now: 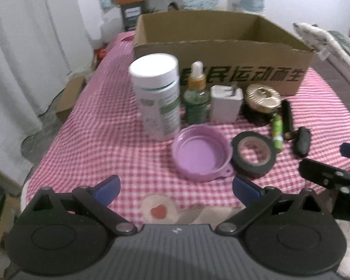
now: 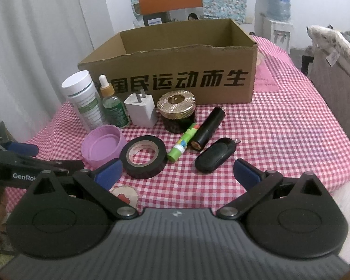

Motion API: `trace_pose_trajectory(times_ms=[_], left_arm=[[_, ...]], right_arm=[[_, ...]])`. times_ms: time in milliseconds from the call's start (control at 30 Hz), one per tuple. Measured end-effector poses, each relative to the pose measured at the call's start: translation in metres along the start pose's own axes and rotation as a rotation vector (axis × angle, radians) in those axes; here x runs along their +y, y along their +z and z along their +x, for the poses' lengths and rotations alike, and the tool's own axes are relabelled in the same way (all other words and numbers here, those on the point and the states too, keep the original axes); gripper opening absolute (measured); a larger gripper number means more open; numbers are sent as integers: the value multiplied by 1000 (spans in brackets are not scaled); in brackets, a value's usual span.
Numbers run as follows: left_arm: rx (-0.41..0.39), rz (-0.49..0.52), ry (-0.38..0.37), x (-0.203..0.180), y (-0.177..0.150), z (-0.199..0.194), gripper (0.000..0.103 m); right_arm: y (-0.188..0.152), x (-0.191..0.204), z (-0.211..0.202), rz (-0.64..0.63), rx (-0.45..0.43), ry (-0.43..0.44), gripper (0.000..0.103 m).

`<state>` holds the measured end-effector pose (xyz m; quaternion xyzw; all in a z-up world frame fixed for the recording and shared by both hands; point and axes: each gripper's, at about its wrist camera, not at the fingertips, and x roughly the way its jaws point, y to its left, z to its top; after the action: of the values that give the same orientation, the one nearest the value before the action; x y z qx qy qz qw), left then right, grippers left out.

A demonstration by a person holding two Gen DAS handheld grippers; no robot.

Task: Organize rigid objects
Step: 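Lower the right tool onto the black key fob and close it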

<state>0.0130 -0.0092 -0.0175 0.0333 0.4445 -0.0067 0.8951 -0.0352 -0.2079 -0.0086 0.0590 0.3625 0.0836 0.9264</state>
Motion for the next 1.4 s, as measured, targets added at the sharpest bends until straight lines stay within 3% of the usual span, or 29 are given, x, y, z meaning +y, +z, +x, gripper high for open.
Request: trace_pose_trajectory(times_ms=[200,333,433,500,567,633,900,1033,1133,1400], left_arm=[[-139,145,-158,-23,8,-7,103],[-169,261,-273,-52,19,-7,99],[-165,346,-330,-78,23,0,93],[-148,403,-344,-93,26,5,75],[-135,454,-356,-106,29,12,65],[-111,489,-376,-114,31,18,61],[-2,571,-418,-139,36,51,33],[57,576,-420,-144,37,65,30],[59,573,-417,-144,40,68,30],[74,559,-414,-147,53,76,35]], right_arm=[[3,-33,-10,99,-76,15,102],[7,-67,-12,204,-112,79,102],[9,-89,-2,305,-89,149,94],[8,-97,6,342,-63,173,85],[6,-103,14,365,-32,194,70],[5,-106,23,378,-6,206,62],[5,-118,55,432,93,253,48],[7,-123,59,441,109,269,35],[8,-125,66,448,128,289,26],[13,-132,72,472,118,365,22]])
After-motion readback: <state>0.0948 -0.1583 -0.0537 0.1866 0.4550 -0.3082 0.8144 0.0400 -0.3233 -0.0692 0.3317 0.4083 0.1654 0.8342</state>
